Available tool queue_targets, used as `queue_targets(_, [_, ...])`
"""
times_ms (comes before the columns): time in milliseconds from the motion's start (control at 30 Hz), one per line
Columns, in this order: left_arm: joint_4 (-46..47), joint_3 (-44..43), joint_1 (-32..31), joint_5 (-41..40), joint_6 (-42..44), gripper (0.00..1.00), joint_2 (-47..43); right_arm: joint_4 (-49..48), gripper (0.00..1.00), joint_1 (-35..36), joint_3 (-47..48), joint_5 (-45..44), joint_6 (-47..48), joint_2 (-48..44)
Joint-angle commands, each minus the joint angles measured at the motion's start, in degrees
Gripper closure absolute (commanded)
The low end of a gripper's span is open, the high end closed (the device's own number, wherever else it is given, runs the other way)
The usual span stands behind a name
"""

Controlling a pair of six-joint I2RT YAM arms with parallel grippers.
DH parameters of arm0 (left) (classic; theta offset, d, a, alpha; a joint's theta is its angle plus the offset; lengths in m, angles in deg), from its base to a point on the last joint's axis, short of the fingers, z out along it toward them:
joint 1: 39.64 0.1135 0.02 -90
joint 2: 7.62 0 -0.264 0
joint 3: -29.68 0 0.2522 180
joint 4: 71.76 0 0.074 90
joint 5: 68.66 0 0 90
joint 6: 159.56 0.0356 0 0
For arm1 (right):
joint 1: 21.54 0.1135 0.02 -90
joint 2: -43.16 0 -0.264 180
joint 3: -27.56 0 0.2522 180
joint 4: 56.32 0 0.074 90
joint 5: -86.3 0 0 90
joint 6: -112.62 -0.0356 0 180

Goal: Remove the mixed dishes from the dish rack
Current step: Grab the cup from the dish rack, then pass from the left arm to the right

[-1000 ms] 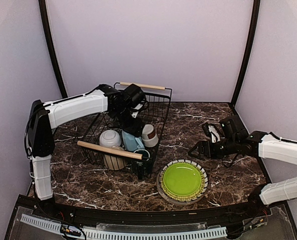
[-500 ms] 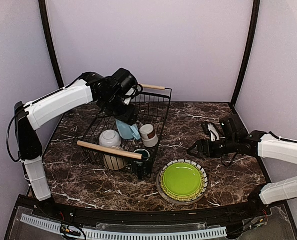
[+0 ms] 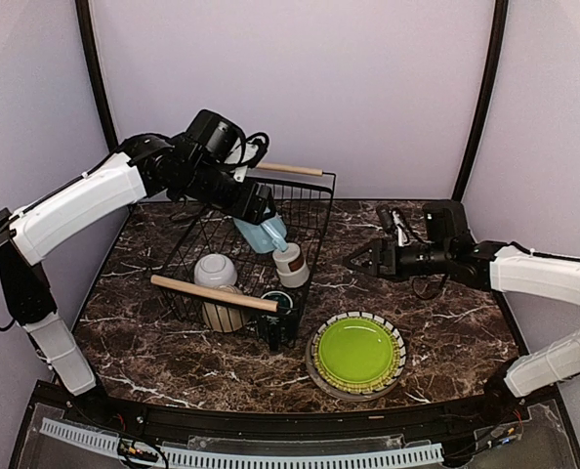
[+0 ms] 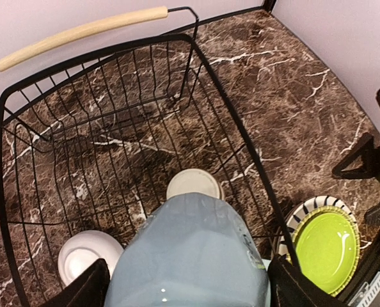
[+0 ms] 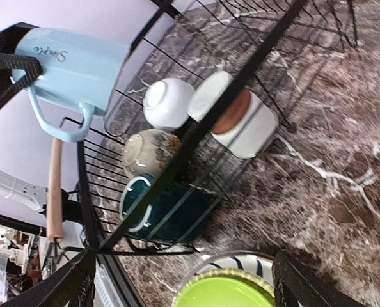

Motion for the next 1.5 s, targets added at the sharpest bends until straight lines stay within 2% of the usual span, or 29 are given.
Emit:
queue_targets(0, [15.08, 5.06, 0.01, 7.22, -0.07, 0.99, -8.45, -16.46, 0.08, 0.29, 2.93, 10.0, -7.31, 2.15])
queue_targets(233, [31.2, 14.22, 0.01, 15.94, -3.11, 0.99, -12.9, -33.42, 0.07, 0.51, 8.06, 16.73, -19.64, 8.03])
queue_targets(367, [37.64, 17.56, -0.04, 19.0, -6.06, 0.99, -13.68, -43.98, 0.11, 0.54, 8.81, 18.09, -29.17, 11.67])
queue_targets(500, [38.75, 17.88, 0.02, 19.35, -8.4, 0.99, -12.51, -53.84, 0.13, 1.29, 6.79, 17.83, -37.93, 15.07])
queue_targets(633, [37.03, 16.52, 0.02, 18.38, -9.17, 0.99, -11.15, -55.07, 0.14, 2.11, 5.66, 17.36, -40.48, 17.65])
queue_targets(967, [40.16, 17.59, 0.02, 19.71, -12.17, 0.99, -9.35, -76.69, 0.25, 3.73, 7.54, 17.5, -55.81, 27.56])
queue_targets(1033, [40.89, 17.89, -0.04, 20.19, -12.94, 0.99, -8.7, -80.76, 0.29, 4.13, 8.9, 16.27, -59.57, 29.92])
queue_targets(1133, [41.25, 18.26, -0.05, 20.31, -13.47, 0.99, -8.03, -88.01, 0.5, 4.41, 12.0, 14.52, -65.91, 33.73])
queue_targets(1200, [41.17, 18.86, -0.05, 19.95, -13.47, 0.99, -7.88, -90.54, 0.59, 4.51, 13.35, 13.38, -68.65, 35.31])
queue_targets(1233, [40.98, 19.24, 0.02, 19.48, -13.26, 0.99, -7.85, -91.91, 0.7, 4.56, 13.81, 12.76, -69.57, 35.96])
queue_targets(1300, [40.52, 19.87, 0.07, 18.56, -13.03, 0.99, -7.78, -93.21, 1.0, 4.69, 14.93, 12.27, -70.55, 36.96])
queue_targets(1467, [39.45, 20.93, 0.17, 16.57, -12.4, 0.99, -7.84, -94.71, 1.0, 4.7, 16.85, 12.01, -71.47, 38.27])
